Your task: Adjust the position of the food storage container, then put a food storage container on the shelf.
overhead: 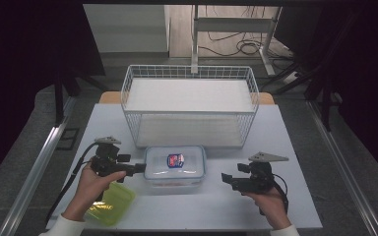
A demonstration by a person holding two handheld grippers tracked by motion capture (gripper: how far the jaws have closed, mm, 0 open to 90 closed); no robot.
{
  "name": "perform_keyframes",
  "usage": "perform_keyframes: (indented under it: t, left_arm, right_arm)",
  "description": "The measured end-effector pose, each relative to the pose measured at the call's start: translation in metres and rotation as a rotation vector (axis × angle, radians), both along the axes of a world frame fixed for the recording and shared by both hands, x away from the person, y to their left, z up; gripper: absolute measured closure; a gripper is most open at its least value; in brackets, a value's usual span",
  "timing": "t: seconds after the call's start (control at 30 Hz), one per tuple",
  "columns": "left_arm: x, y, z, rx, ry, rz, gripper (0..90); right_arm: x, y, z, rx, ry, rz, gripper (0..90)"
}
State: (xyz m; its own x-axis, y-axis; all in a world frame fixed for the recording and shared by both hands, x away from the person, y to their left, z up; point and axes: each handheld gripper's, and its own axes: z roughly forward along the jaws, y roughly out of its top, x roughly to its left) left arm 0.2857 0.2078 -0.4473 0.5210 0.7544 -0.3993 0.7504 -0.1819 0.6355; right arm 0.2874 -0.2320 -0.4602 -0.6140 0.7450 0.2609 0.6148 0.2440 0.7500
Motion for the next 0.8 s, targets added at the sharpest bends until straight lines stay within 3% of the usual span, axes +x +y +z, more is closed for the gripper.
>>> perform_keyframes:
  t: [0.53, 0.67, 0.8]
  left_arm:
    - [0.008, -0.003, -0.008, -0.033, 0.036, -0.008, 14.3]
    - [0.021, -0.004, -0.013, -0.062, 0.079, 0.003, 13.0]
    - [0.032, -0.005, -0.014, -0.059, 0.111, -0.002, 12.2]
  right_arm:
    - [0.006, 0.012, 0.005, -0.003, 0.002, 0.034, 19.9]
    - [0.016, 0.025, 0.004, -0.013, 0.019, 0.062, 19.7]
    - [0.026, 0.035, 0.004, 0.014, 0.034, 0.081, 19.7]
